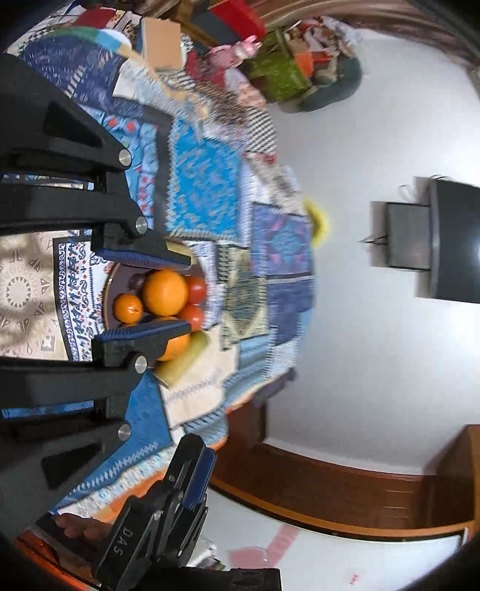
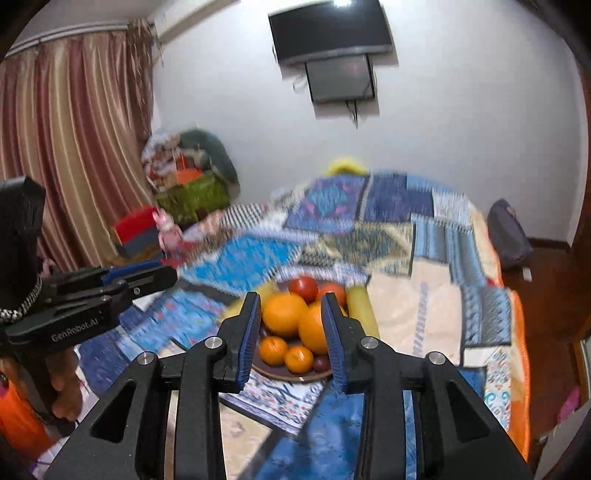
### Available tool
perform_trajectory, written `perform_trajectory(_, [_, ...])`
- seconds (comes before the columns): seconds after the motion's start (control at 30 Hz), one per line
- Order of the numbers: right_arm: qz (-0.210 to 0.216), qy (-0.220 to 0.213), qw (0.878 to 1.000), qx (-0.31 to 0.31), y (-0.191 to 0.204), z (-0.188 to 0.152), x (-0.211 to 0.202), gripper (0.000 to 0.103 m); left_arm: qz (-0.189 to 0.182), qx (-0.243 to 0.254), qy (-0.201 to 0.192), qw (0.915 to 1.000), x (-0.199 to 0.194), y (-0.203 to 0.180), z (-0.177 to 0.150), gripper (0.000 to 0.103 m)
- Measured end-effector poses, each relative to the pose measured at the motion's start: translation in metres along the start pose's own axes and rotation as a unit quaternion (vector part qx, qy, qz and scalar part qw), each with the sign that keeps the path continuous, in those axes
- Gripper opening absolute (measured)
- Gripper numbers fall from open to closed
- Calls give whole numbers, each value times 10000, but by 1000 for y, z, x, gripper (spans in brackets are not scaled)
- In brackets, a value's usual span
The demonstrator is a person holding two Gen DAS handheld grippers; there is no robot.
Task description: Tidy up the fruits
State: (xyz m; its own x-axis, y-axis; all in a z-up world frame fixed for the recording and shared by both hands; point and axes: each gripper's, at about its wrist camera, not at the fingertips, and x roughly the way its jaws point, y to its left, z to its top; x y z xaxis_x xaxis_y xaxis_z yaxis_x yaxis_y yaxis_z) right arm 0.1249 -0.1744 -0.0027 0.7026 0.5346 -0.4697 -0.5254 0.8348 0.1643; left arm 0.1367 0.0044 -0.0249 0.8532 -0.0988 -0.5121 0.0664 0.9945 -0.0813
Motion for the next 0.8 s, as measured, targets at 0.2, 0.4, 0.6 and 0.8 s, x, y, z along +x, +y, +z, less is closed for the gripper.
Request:
perform_trajectory(0.2, [-133,-774,9967,-219,32,14,-56,47,-37,-15,-675,9977,-60,-2,11,43])
perform_trajectory(0.4, [-345,-1213,9915,-320,52,19,-85,67,55,64,-1265,9919,-106,-9,10,63])
perform_trajectory(0.6, [-500,-1416,9880,-374,64,17,-94,88,131,129,-1654,9861,-135,-13,5,94])
perform_trajectory(0.8, [-619,-1597,9847,-312,67,15,-100,103,261,82,-1877,9818,-149,-12,2,103])
